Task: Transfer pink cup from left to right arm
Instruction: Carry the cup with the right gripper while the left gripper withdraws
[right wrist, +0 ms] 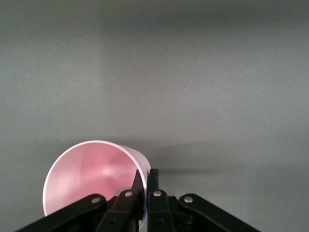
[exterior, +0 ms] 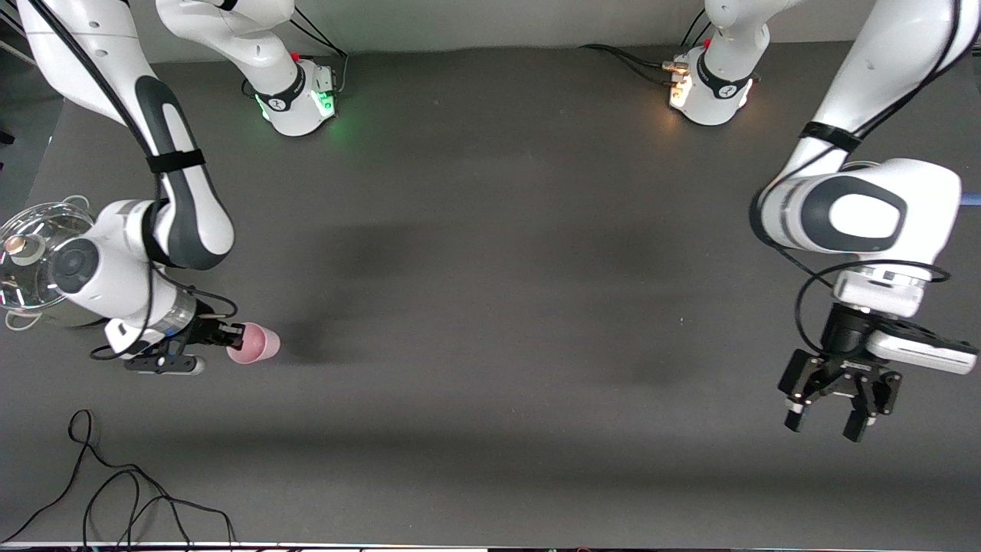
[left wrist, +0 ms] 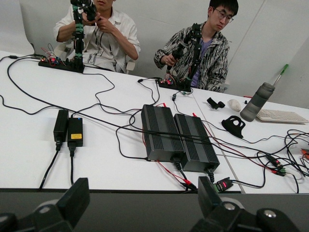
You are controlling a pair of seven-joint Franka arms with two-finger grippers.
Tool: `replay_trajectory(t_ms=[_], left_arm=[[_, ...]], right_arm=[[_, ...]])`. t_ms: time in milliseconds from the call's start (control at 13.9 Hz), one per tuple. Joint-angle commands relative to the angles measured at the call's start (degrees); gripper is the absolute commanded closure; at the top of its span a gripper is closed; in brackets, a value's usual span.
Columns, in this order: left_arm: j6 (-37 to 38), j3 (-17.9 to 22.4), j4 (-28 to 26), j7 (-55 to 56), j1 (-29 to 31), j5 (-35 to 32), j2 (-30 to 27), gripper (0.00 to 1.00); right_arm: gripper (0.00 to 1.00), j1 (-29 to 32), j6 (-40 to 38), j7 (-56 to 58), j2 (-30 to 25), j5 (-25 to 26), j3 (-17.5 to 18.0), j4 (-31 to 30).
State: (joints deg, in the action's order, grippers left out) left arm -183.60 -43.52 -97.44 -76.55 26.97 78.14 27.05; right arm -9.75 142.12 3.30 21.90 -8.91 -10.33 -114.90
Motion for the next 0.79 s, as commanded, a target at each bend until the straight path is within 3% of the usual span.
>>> replay_trajectory(t_ms=[0,287,359,502,717], left_arm=[[8.23,-0.69,-2.67,0.96,4.91,-0.09,-2.44,0.0],[19.75,-0.25,-3.19,3.32,9.67,-0.44,-3.23,0.0],[22.04,-0.16,-3.2,5.86,10.63,-2.7,-3.32,0.0],[28.79,-0.16,-2.85,16.72,12.92,-12.25,-3.84,0.0],[41.53,0.72,1.09,38.17,15.39,-34.56,-4.29,0.0]], right_arm=[[1.0,-0.45,9.2,3.03,1.81,-0.67,-0.74,-4.36],[1.0,-0.8,12.05,2.85,2.45,-1.2,-0.66,-6.13],[0.01,-0.97,10.83,2.85,1.22,-1.2,-0.66,-6.3],[0.0,-1.06,3.82,2.85,-3.34,-1.2,-0.65,-5.78],[0.0,-0.98,-9.44,2.85,-11.77,-1.11,-0.83,-3.5]])
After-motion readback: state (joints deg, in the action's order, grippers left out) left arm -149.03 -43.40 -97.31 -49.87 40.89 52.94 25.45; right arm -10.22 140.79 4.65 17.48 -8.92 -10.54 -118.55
